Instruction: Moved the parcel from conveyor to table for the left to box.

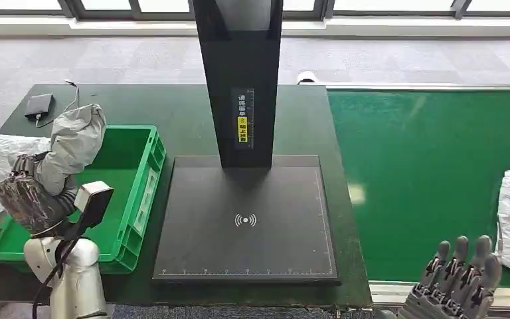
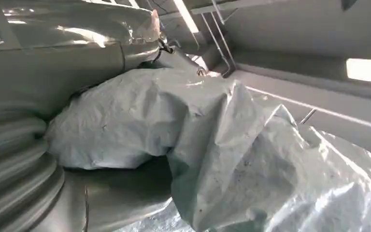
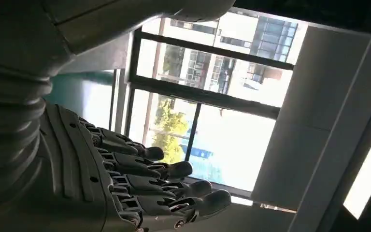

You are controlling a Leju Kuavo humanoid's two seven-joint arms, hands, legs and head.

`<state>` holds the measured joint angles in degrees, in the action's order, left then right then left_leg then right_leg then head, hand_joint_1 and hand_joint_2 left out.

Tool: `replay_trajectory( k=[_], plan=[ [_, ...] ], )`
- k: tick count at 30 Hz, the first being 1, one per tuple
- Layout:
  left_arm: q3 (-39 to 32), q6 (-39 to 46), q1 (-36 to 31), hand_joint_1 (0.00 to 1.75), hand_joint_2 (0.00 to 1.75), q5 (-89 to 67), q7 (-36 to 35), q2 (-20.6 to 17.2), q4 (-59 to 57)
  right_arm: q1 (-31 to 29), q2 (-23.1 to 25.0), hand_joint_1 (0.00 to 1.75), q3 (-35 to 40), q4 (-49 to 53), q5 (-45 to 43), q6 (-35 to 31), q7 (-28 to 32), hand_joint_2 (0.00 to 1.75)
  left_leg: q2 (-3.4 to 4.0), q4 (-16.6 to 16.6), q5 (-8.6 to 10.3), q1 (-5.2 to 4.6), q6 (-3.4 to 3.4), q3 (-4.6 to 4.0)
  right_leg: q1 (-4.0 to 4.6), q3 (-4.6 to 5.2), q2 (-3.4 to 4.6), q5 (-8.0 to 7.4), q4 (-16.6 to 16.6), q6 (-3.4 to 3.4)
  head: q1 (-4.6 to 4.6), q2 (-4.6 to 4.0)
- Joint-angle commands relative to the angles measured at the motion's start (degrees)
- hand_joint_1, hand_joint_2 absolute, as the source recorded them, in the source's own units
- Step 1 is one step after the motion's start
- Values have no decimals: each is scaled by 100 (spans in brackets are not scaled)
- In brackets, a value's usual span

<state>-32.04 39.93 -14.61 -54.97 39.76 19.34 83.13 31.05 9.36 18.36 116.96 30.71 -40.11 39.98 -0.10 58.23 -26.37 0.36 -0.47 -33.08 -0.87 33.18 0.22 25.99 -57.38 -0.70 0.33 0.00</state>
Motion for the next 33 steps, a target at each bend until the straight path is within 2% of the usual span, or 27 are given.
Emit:
replay_trajectory(
  k=[1, 14, 15, 16, 17, 18, 19, 22, 33],
  plan=[
    [-417, 7, -339, 175, 175, 28, -117, 55, -1238, -38, -16, 0, -213, -170, -96, 11, 2, 175, -9, -18, 6, 1, 0, 12, 2, -14, -12, -2, 16, 6, 0, 0],
    [-349, 7, -263, 175, 175, 208, 24, 66, -1359, -56, -27, 0, -260, -252, -177, 11, 2, 175, -12, -26, 11, 5, -1, 8, 6, -15, -17, -7, 28, 9, 0, 0],
    [-182, 7, -194, 175, 175, 445, 24, 66, -1308, -99, -4, 0, -288, -309, -194, 11, 2, 175, -11, -28, 12, 5, -1, 7, 7, -13, -17, -8, 28, 10, -2, -2],
    [-96, 7, -154, 77, 175, 562, 24, 66, -1286, -108, 18, 0, -300, -316, -179, 11, 2, 175, -10, -9, 3, 3, 0, 5, 5, -10, -12, -1, 11, 4, 0, 0],
    [12, 7, -152, 0, 175, 691, 24, 52, -1334, -117, 47, 0, -313, -324, -166, 11, 2, 175, -7, -13, 5, 3, 0, 5, 4, -9, -9, -3, 14, 5, -2, 0],
    [105, 7, -99, 0, 175, 760, 24, 45, -1264, -121, 88, 0, -345, -314, -158, 11, 2, 175, -8, -17, 8, 6, 0, 4, 8, -11, -12, -6, 22, 7, -2, 0],
    [125, 7, -93, 0, 0, 837, 24, 60, -1140, -123, 115, 0, -365, -312, -158, 11, 2, 175, -7, -6, 2, 6, 0, 1, 7, -7, -9, -1, 10, 4, 0, 0],
    [394, 7, -9, 0, 0, 1272, 24, 36, -954, -102, 180, 0, -408, -271, -141, 11, 2, 175, -8, -4, 2, 5, 0, -1, 6, -5, -10, 0, 6, 4, -2, 0],
    [430, 7, 13, 0, 0, 1361, 24, 36, -875, -102, 189, 0, -413, -276, -141, 11, 2, 175, -2, -8, 1, 5, 0, 3, 6, -10, -5, -1, 10, 4, 0, 0]
  ],
)
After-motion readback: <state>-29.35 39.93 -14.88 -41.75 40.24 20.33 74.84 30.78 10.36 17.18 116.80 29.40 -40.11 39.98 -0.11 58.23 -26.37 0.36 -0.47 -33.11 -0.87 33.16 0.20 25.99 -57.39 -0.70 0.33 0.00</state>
